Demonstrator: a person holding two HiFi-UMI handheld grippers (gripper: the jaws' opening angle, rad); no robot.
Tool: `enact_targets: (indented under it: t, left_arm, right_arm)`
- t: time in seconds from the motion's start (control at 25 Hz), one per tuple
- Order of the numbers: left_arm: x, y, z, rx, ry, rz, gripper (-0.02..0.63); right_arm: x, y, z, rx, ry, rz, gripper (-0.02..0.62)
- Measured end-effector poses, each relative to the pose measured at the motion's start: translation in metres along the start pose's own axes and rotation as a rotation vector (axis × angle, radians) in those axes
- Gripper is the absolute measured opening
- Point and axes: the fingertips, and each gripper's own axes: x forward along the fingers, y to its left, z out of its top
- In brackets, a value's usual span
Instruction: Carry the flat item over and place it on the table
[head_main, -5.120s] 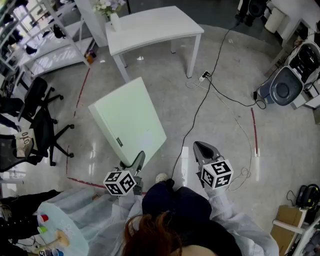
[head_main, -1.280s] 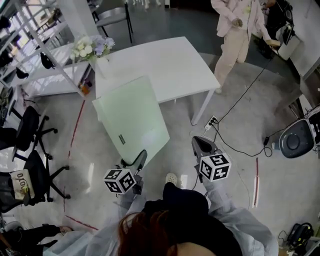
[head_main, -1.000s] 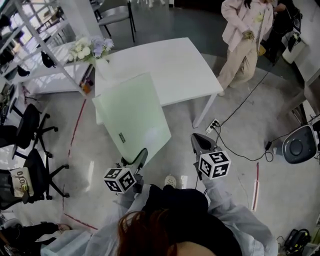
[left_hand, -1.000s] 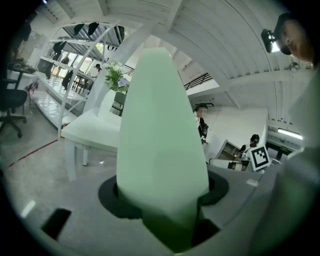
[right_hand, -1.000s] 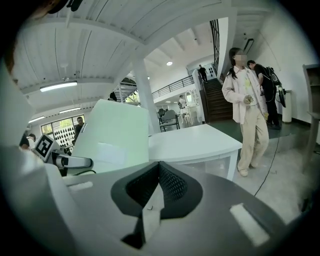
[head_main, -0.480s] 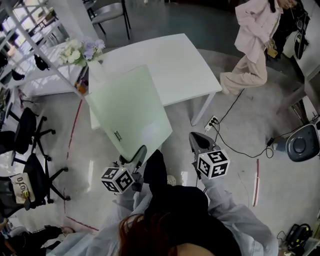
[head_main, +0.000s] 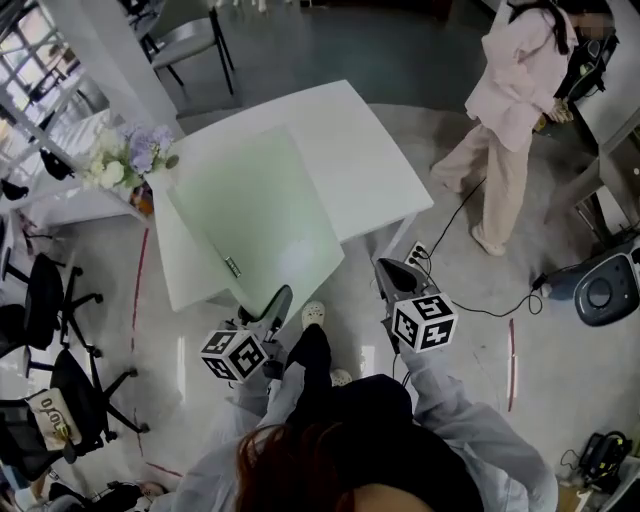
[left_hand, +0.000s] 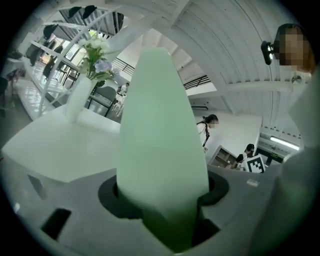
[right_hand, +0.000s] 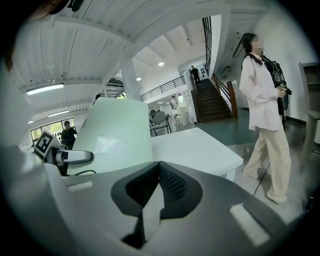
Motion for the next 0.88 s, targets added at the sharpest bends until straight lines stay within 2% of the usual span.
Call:
enact_targets:
  t: [0.52, 0.88]
  left_arm:
    - [0.125, 0.062, 0.116, 0.012, 0.051, -0.132, 0.273]
    - [0.181, 0.096, 0.144, -0.065, 0.109, -0.244, 0.272]
  right_arm:
    - [0.119, -0.039, 0.089, 0.052, -0.062, -0.079, 0.012]
    - [0.157, -0.051, 0.105, 0.065, -0.092, -0.153, 0.012]
